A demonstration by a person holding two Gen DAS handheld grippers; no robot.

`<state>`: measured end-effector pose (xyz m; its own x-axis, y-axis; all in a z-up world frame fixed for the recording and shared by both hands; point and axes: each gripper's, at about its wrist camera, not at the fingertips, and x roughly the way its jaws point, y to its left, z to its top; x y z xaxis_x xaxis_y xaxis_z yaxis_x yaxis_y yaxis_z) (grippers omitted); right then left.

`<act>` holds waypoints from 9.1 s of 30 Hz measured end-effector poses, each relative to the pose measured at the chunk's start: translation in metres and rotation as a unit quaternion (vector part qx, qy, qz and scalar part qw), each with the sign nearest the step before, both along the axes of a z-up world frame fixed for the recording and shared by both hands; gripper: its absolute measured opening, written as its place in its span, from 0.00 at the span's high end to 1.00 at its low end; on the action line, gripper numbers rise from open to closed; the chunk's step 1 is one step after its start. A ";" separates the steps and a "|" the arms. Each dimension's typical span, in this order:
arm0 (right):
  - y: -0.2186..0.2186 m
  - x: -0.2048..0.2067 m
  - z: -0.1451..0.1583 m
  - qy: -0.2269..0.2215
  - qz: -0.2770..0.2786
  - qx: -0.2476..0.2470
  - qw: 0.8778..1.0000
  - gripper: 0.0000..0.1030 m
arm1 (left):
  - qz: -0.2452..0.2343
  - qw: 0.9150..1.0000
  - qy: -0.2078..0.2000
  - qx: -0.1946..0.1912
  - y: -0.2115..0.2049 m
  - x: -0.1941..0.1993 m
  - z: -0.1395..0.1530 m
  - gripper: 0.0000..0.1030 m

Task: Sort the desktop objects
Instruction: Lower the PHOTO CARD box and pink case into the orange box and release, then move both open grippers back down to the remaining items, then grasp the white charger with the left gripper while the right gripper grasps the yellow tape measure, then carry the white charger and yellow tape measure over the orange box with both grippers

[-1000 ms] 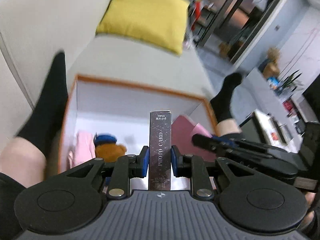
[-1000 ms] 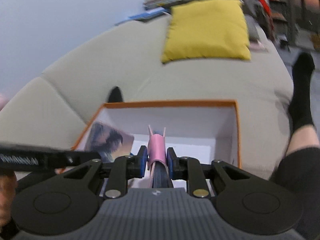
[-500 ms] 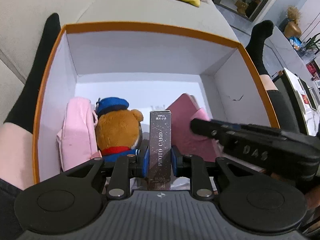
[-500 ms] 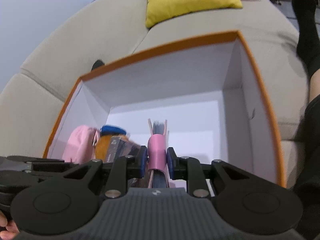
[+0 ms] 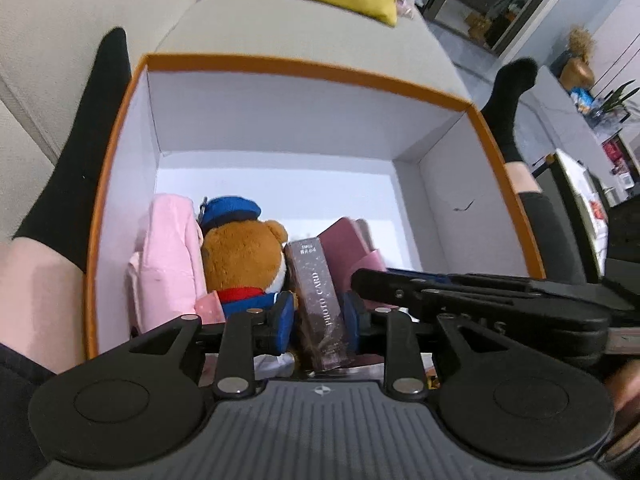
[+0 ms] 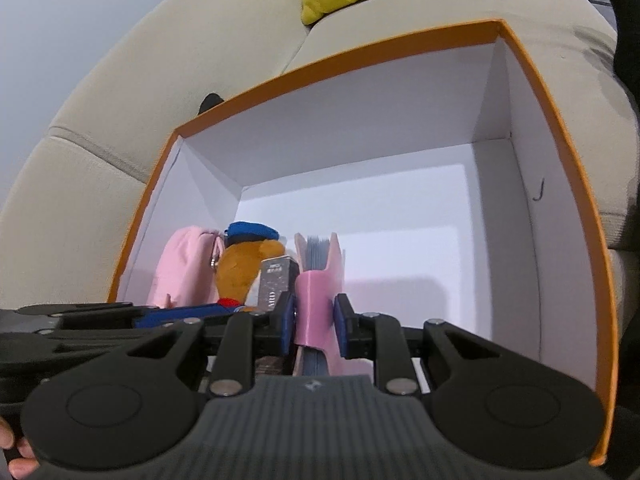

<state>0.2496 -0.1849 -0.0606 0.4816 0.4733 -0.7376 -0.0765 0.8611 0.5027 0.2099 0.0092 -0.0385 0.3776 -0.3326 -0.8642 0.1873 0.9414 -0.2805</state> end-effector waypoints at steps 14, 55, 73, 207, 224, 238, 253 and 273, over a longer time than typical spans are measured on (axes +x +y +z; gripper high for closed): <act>0.014 -0.005 0.004 0.007 -0.016 0.001 1.000 0.78 | 0.042 0.997 -0.047 -0.047 0.026 -0.036 0.024 0.70; 0.033 -0.013 0.015 -0.042 0.030 -0.074 0.996 0.72 | 0.081 0.991 -0.082 -0.073 0.049 -0.067 0.031 0.70; 0.000 0.044 -0.022 0.138 0.035 -0.113 0.983 0.65 | 0.067 0.992 -0.087 -0.064 0.048 -0.063 0.031 0.70; 0.007 -0.099 0.046 -0.065 0.249 -0.167 0.952 0.47 | -0.297 0.928 -0.119 0.188 0.008 -0.135 0.024 0.62; -0.054 -0.022 0.104 -0.103 0.155 -0.173 0.967 0.47 | -0.432 0.862 -0.157 0.212 -0.106 -0.020 0.041 0.62; -0.043 0.022 0.049 -0.069 0.182 -0.171 0.966 0.47 | -0.347 0.921 -0.010 0.176 -0.125 0.056 -0.032 0.62; -0.025 0.036 0.039 -0.060 0.217 -0.206 0.952 0.47 | -0.179 0.970 0.075 0.144 -0.108 0.080 -0.059 0.62; 0.021 0.025 0.017 -0.065 0.419 -0.331 0.843 0.47 | -0.233 0.962 0.067 0.125 -0.100 0.055 -0.049 0.62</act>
<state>0.2747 -0.1637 -0.0438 0.2803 0.1931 -0.9403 -0.8142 0.5666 -0.1264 0.2653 -0.0907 -0.0870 0.1171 -0.2136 -0.9699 0.5827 0.8056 -0.1071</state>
